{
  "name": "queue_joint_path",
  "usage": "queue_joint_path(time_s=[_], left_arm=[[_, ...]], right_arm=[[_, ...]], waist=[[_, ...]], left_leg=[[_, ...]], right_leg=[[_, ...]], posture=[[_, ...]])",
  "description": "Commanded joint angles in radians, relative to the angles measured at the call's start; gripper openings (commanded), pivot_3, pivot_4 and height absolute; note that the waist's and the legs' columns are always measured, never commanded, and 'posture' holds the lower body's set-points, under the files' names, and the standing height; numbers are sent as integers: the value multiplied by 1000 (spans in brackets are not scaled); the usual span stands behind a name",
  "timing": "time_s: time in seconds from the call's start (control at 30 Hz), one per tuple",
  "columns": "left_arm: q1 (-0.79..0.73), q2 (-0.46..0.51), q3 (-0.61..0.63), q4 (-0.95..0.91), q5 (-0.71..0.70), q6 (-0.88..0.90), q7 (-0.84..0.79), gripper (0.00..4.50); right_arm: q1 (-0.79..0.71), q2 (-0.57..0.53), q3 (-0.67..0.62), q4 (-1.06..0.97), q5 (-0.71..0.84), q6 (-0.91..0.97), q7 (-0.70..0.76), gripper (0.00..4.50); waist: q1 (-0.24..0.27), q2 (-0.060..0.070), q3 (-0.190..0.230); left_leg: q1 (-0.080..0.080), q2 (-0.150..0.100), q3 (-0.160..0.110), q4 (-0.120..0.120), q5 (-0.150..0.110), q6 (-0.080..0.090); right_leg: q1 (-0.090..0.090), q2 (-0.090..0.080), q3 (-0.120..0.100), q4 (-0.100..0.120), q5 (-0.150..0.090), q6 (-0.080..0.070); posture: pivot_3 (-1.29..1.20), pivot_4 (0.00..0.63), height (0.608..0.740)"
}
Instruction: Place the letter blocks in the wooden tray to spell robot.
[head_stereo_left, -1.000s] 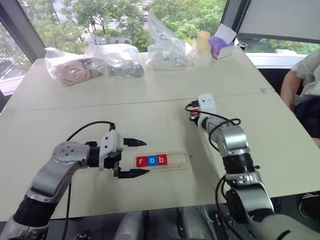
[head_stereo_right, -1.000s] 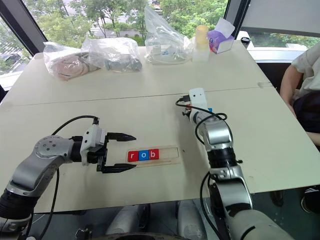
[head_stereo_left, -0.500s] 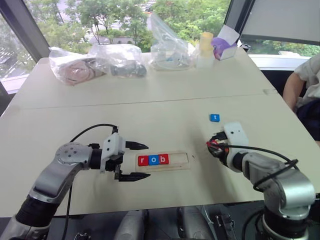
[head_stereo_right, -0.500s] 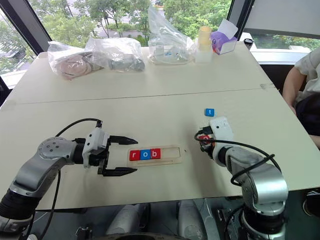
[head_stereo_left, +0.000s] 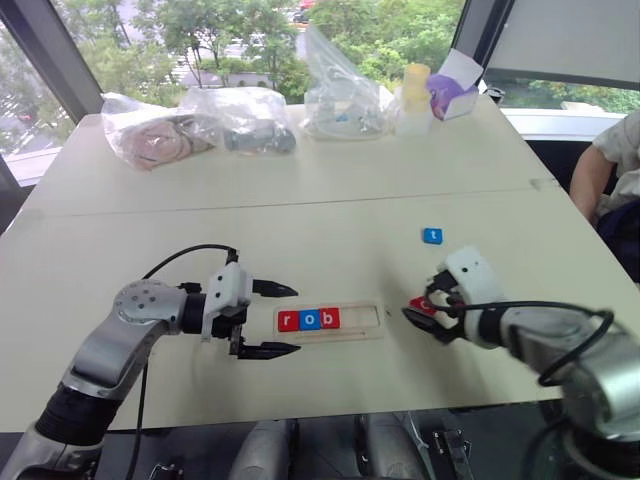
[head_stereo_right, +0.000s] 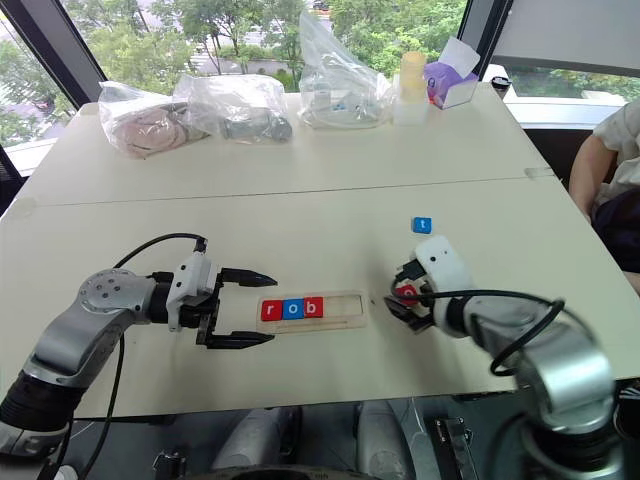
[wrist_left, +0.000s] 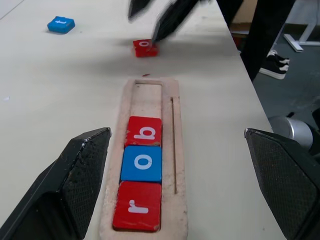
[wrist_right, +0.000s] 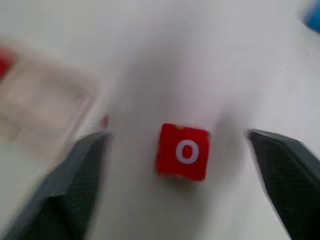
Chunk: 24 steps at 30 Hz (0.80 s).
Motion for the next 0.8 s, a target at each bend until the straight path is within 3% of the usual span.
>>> queue_joint_path(time_s=[0.03, 0.1, 0.17, 0.27, 0.4, 0.8], left_arm=[[-23, -5, 3, -6, 5, -23, 2, 4500], [-27, -9, 4, -4, 7, -25, 7, 4500], [-27, -9, 5, -4, 8, -26, 10, 4500], [-14, -7, 3, -4, 16, -40, 12, 4500], [-6, -5, 9, -9, 13, -42, 20, 4500], [-3, 3, 12, -6, 11, -51, 27, 4500]], right_arm=[[77, -189, 115, 180, -188, -584, 250, 4485], [116, -256, 163, 307, -272, -884, 355, 4485], [111, -238, 166, 403, -238, -994, 443, 4485], [52, -161, 164, 531, -150, -1031, 551, 4485], [-9, -129, 205, 681, -220, -1169, 613, 4485], [-149, -43, 281, 929, -287, -1281, 746, 4485]], waist=[[1, -1, 0], [1, -1, 0], [1, -2, 0], [-6, -2, 1], [2, -2, 2], [4, -2, 2]], left_leg=[[1, 0, 0, 0, 0, 0], [2, 0, 0, 0, -1, 2], [2, 0, 0, 0, -2, 3], [2, -1, 0, 0, -2, 3], [3, -1, 0, 1, -2, 3], [2, -1, -1, 1, -2, 3]], right_leg=[[3, 0, -2, -2, 0, 0], [6, -1, -4, -5, -1, 2], [6, -2, -2, -5, -1, 3], [5, -2, 0, -4, -1, 3], [5, -2, 1, -3, -1, 1], [5, -3, 1, -4, -1, 1]], posture=[[0, 150, 740], [0, 150, 740], [0, 150, 740], [0, 150, 740], [0, 150, 740], [0, 150, 740]])
